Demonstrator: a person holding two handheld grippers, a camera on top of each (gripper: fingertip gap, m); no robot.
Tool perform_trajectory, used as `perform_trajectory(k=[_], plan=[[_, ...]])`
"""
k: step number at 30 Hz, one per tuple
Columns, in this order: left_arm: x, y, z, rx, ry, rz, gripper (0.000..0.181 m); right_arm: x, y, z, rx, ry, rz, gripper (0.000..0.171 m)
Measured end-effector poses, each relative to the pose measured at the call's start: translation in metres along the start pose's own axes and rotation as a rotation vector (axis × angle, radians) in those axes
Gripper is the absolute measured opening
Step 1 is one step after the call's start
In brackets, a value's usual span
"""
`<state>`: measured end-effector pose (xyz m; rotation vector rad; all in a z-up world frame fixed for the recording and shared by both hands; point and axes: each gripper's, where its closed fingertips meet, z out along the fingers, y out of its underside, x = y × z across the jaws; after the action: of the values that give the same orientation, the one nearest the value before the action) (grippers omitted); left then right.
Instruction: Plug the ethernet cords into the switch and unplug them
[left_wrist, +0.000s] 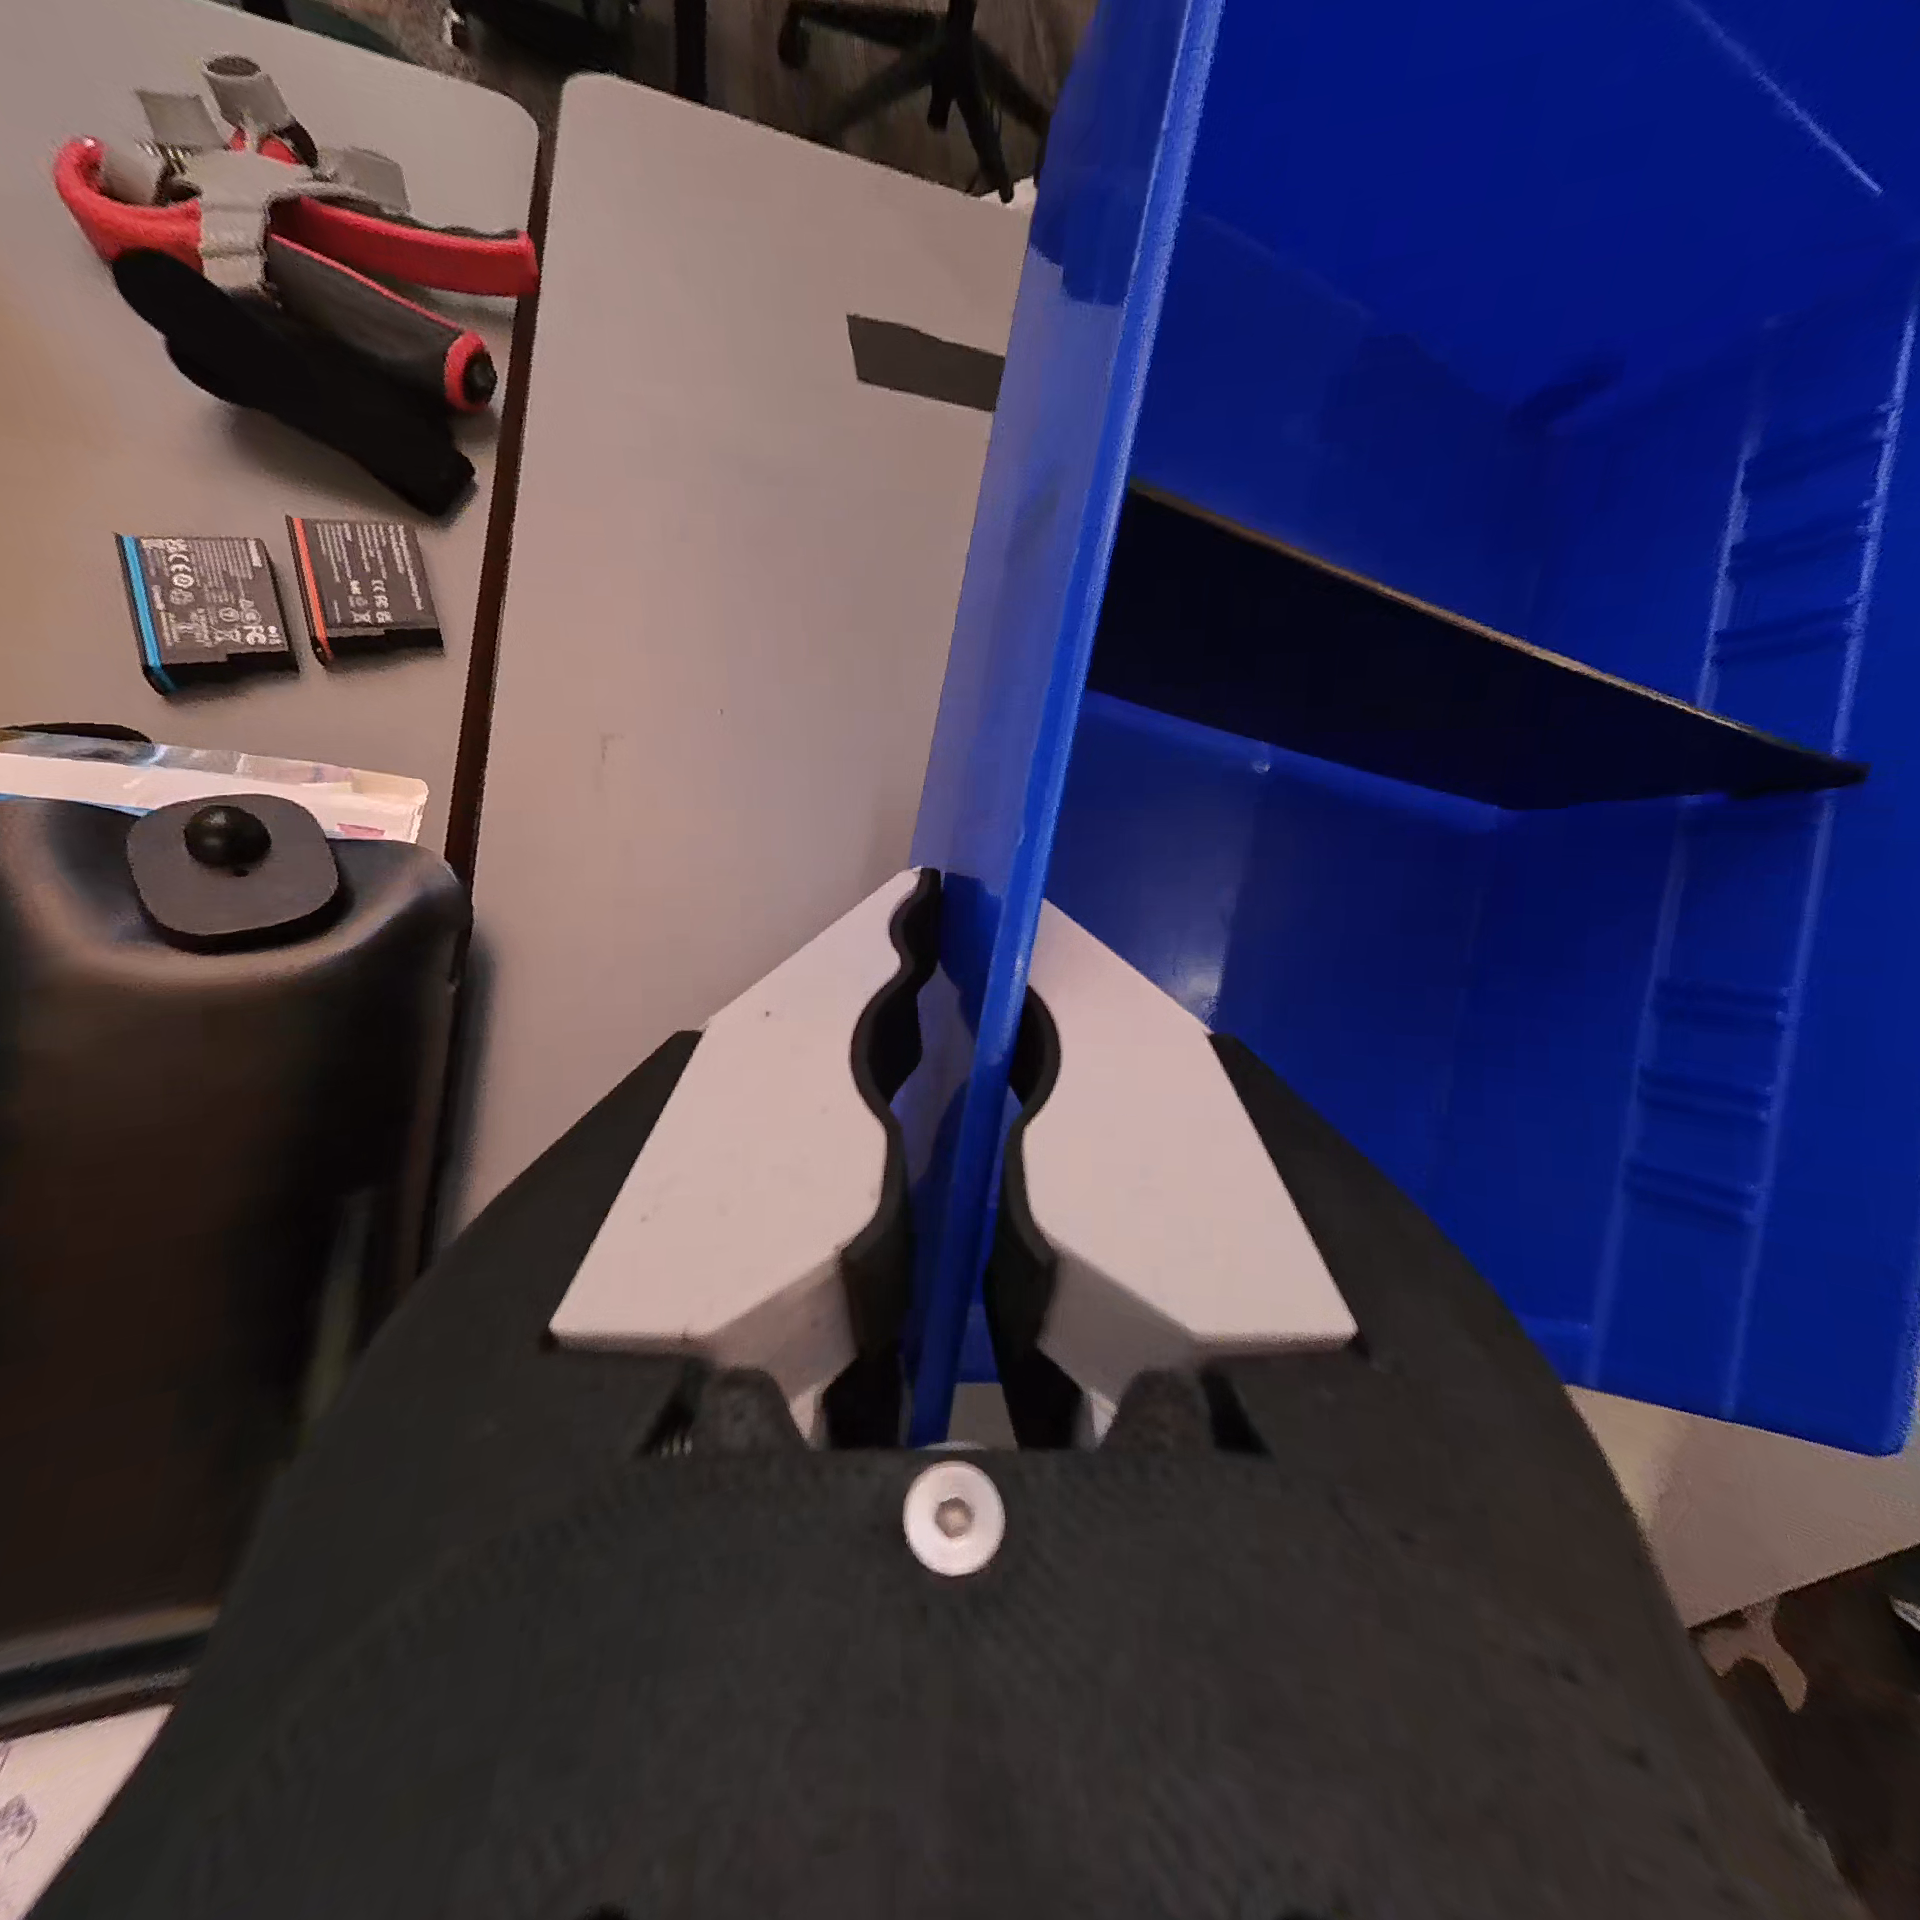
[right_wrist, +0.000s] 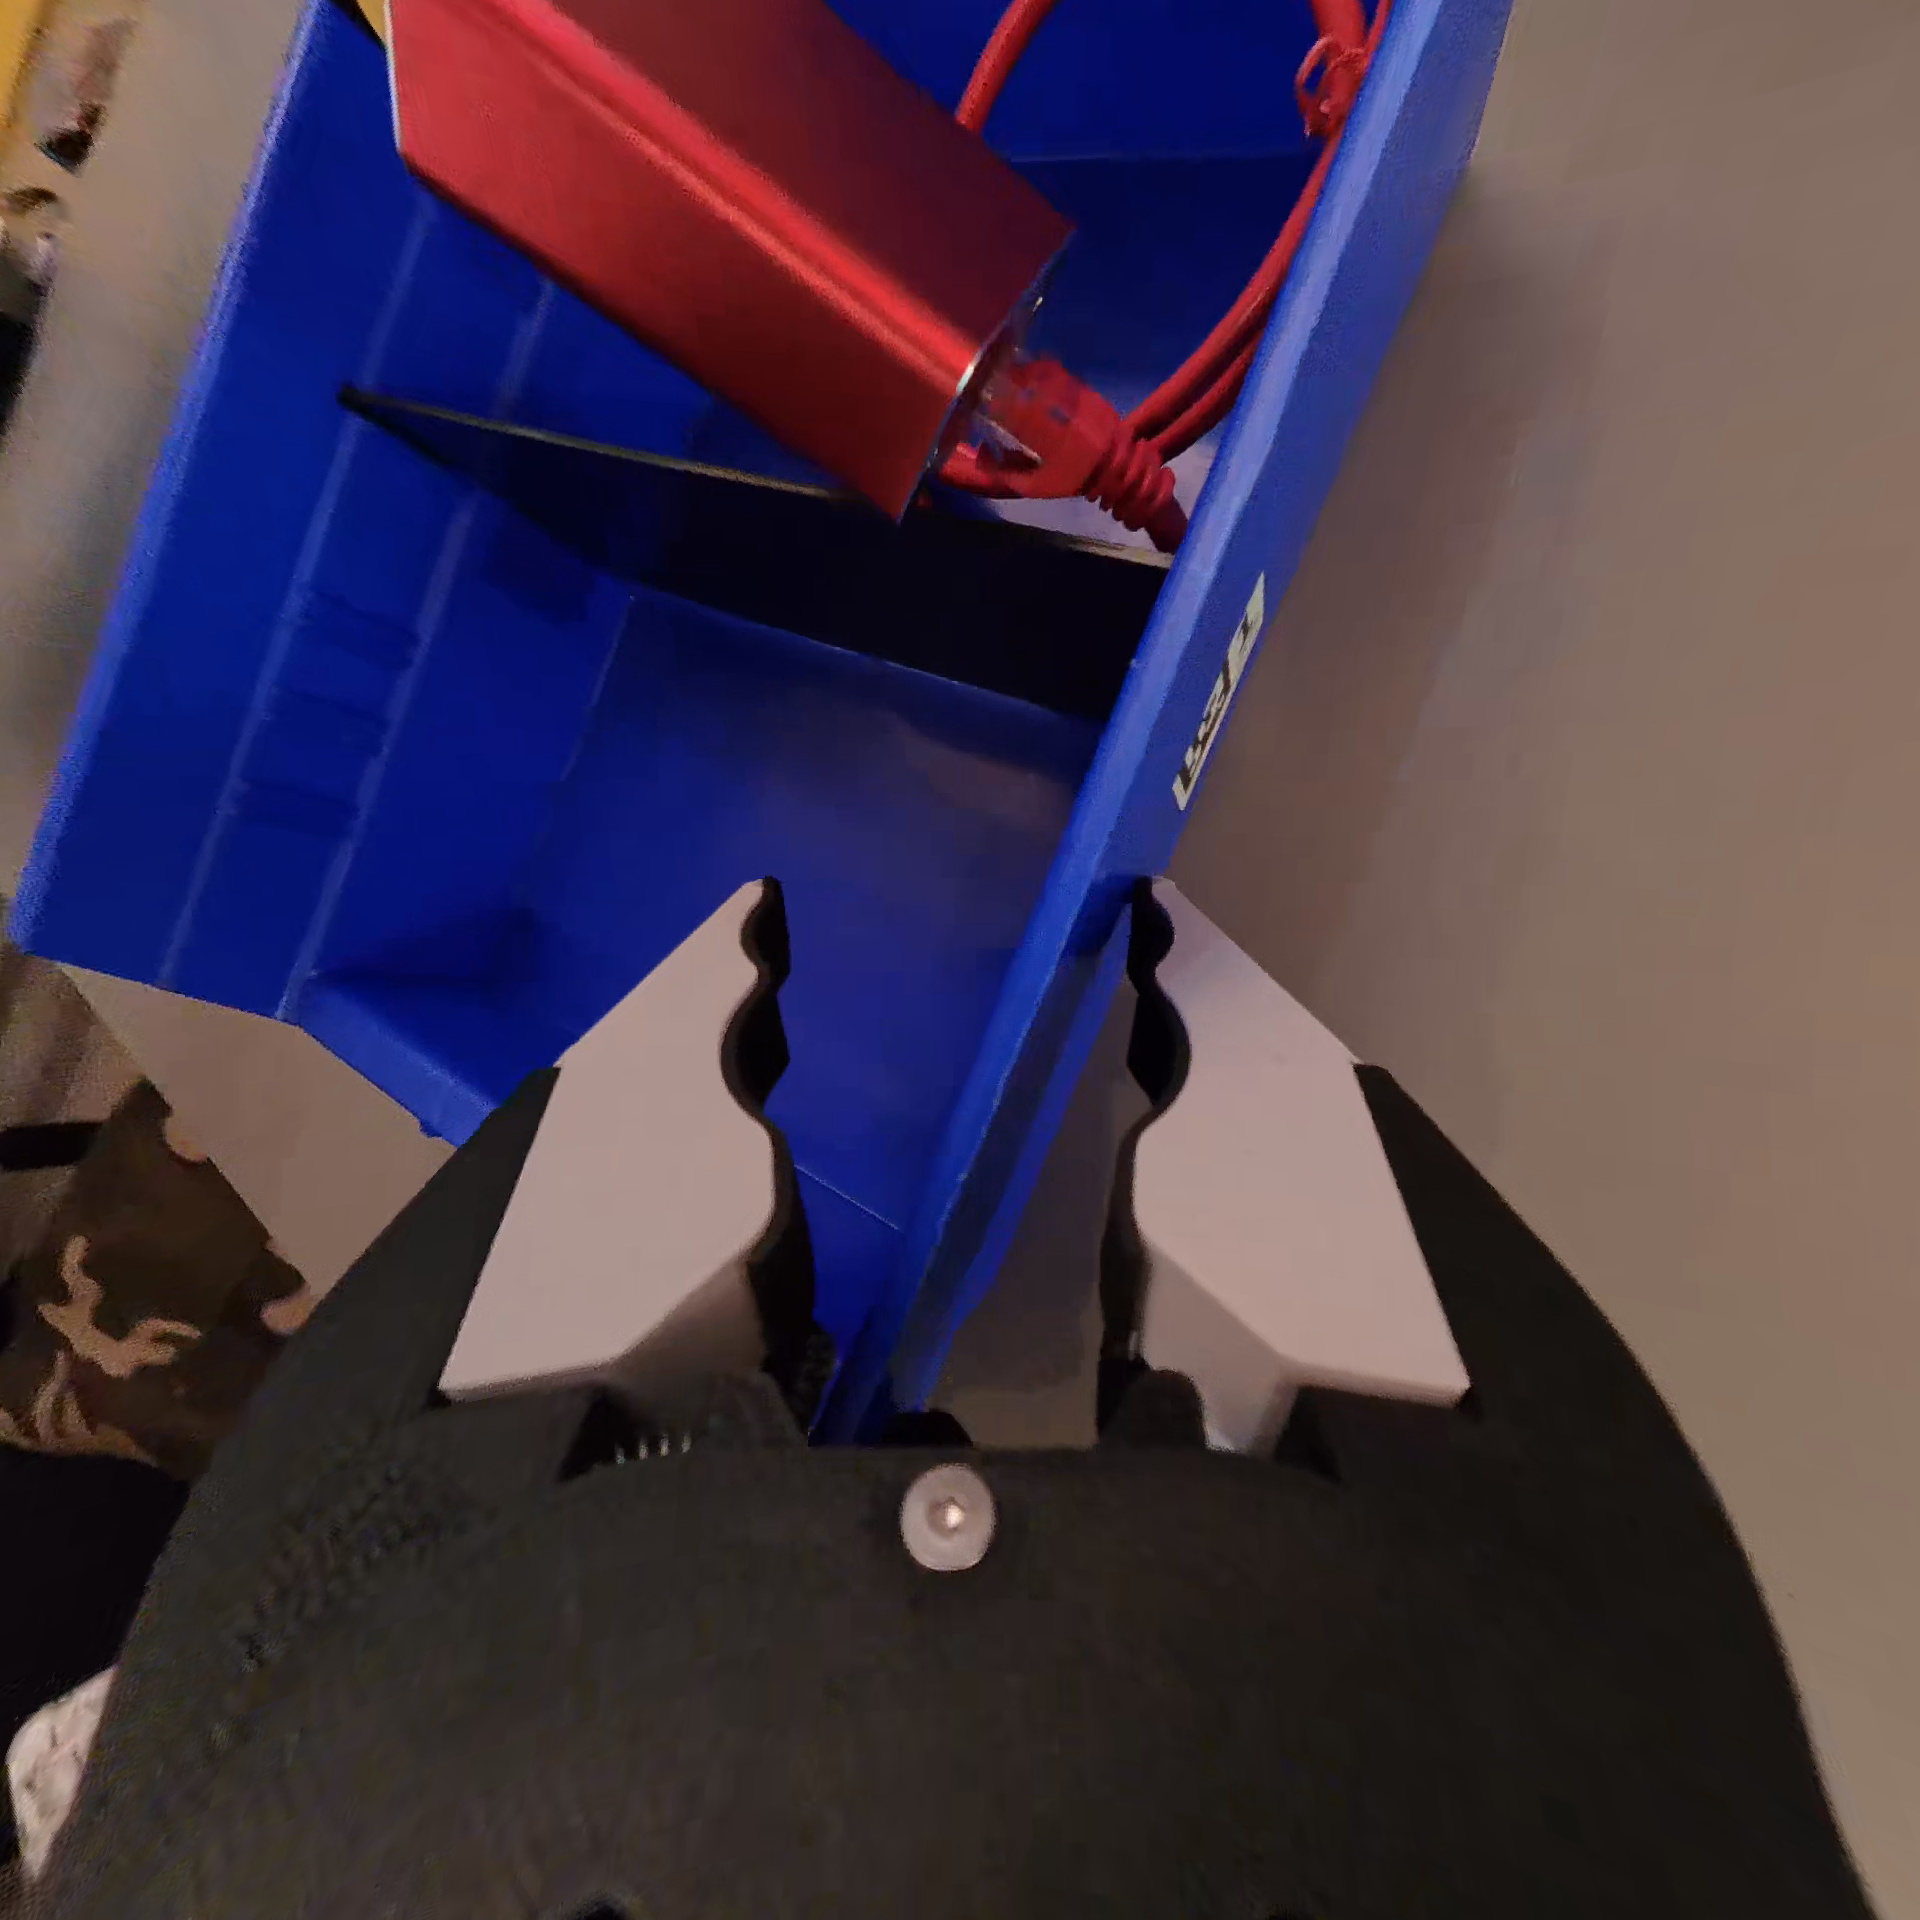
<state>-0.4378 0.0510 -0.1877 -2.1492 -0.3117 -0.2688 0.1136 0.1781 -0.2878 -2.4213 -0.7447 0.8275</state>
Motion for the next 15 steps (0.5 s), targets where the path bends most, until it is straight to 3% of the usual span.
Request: perform_trajectory(k=[15], plan=[[-0.021, -0.033, -0.047, 0.135, -0.025, -0.044, 0.005, -0.190, -0.047, 0.129, 0.049, -0.266, 0.001, 0.101]])
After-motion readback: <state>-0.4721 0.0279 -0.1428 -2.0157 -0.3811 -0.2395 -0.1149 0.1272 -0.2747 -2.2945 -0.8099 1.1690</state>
